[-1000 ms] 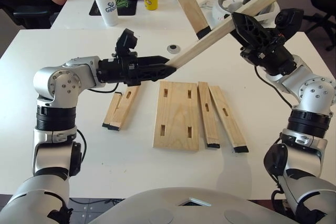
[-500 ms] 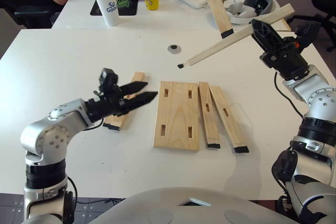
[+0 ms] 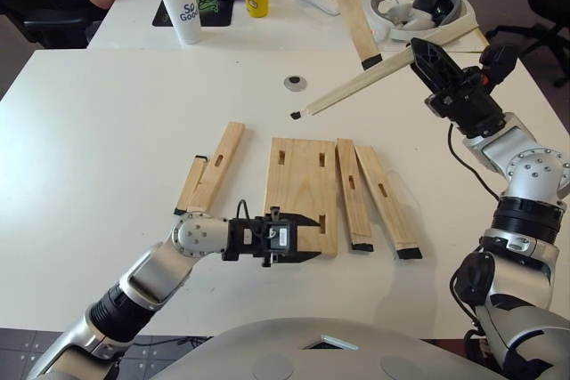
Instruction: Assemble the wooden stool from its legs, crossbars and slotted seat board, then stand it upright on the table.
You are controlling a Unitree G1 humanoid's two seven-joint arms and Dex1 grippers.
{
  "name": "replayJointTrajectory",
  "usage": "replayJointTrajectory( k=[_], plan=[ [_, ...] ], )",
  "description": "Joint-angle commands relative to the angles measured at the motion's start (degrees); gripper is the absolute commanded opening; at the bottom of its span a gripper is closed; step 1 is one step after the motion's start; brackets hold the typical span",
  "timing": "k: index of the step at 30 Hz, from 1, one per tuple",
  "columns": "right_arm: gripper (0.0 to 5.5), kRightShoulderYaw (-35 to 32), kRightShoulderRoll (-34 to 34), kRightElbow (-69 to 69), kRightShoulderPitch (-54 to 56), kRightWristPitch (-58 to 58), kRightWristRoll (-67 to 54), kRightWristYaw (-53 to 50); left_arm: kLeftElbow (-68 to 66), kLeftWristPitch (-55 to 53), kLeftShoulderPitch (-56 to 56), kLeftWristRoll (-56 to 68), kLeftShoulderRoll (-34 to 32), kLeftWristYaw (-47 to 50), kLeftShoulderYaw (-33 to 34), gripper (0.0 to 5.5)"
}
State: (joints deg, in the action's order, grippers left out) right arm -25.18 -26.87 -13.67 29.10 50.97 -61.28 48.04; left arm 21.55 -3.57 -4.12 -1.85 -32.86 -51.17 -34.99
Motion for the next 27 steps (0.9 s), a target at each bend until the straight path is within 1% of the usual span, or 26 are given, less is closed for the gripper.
replayJointTrajectory(
  k=[1,4,8,13,18,22,27],
  plan=[
    [2.05,0.73,1.05,0.66,2.47,1.10,-1.03,-0.26,-4.35,1.85,-1.46,-4.72,2.48,0.56,-3.48,1.74],
    [2.05,1.08,1.31,0.61,2.81,1.49,-0.92,-0.02,-5.84,0.17,-1.60,-5.29,3.85,0.05,-4.35,1.73],
    [2.05,1.33,1.68,0.63,2.91,1.66,-0.73,0.00,-9.21,0.83,-2.88,-8.94,4.79,0.88,-5.57,1.73],
    [2.05,1.58,1.79,1.45,2.74,2.24,-1.05,0.16,-13.27,2.53,-4.25,-16.84,5.81,5.43,-6.31,1.73],
    [2.05,1.69,1.79,1.57,2.99,2.50,-1.14,0.52,-16.30,1.62,-4.65,-19.32,7.26,7.99,-5.81,1.73],
    [2.05,1.69,1.06,2.85,2.59,1.67,-0.84,1.96,-17.52,1.61,-5.21,-18.83,6.51,7.97,-4.14,1.73],
    [2.05,1.80,-0.15,3.60,1.98,0.00,-0.01,5.70,-15.75,2.58,-5.27,-16.89,3.76,4.75,-2.31,1.73]
  ],
)
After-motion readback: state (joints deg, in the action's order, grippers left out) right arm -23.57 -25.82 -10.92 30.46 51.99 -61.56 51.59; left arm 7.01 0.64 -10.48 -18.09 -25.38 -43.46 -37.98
